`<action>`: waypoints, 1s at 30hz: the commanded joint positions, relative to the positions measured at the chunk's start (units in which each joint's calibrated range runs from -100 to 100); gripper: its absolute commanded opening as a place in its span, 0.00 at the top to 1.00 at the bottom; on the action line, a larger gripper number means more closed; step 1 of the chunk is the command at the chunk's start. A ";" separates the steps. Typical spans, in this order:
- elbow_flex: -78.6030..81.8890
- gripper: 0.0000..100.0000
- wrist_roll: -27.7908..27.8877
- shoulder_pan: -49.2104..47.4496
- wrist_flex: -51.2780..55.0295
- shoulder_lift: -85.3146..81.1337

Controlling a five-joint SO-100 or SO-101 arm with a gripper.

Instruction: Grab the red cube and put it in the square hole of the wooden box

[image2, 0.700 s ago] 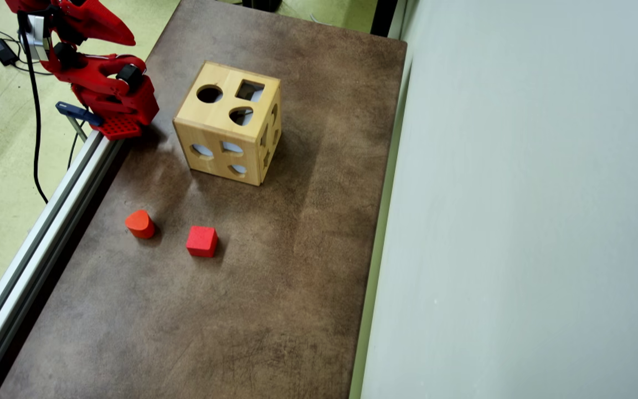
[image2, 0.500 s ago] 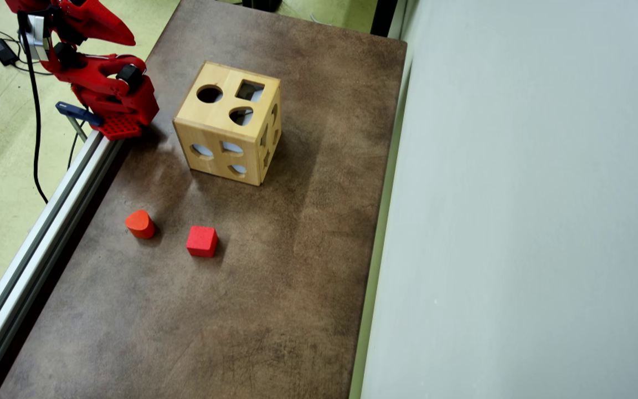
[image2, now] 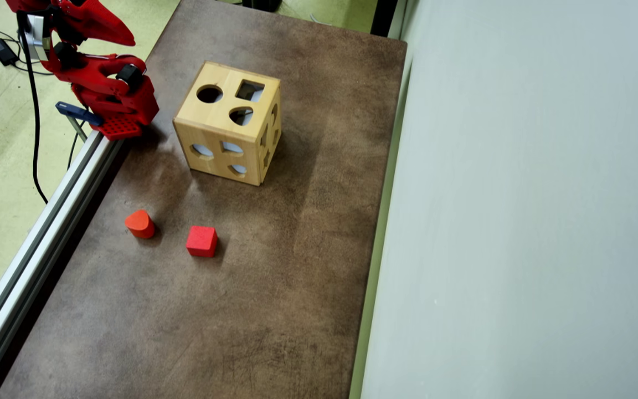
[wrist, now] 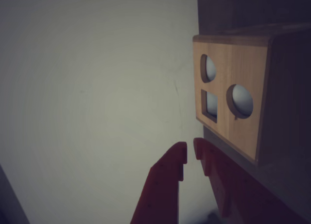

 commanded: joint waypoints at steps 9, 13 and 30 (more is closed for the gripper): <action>-18.32 0.96 0.54 3.87 -8.92 41.45; -27.62 0.96 0.63 11.45 -14.07 60.05; -33.44 0.96 25.20 25.12 -21.06 101.41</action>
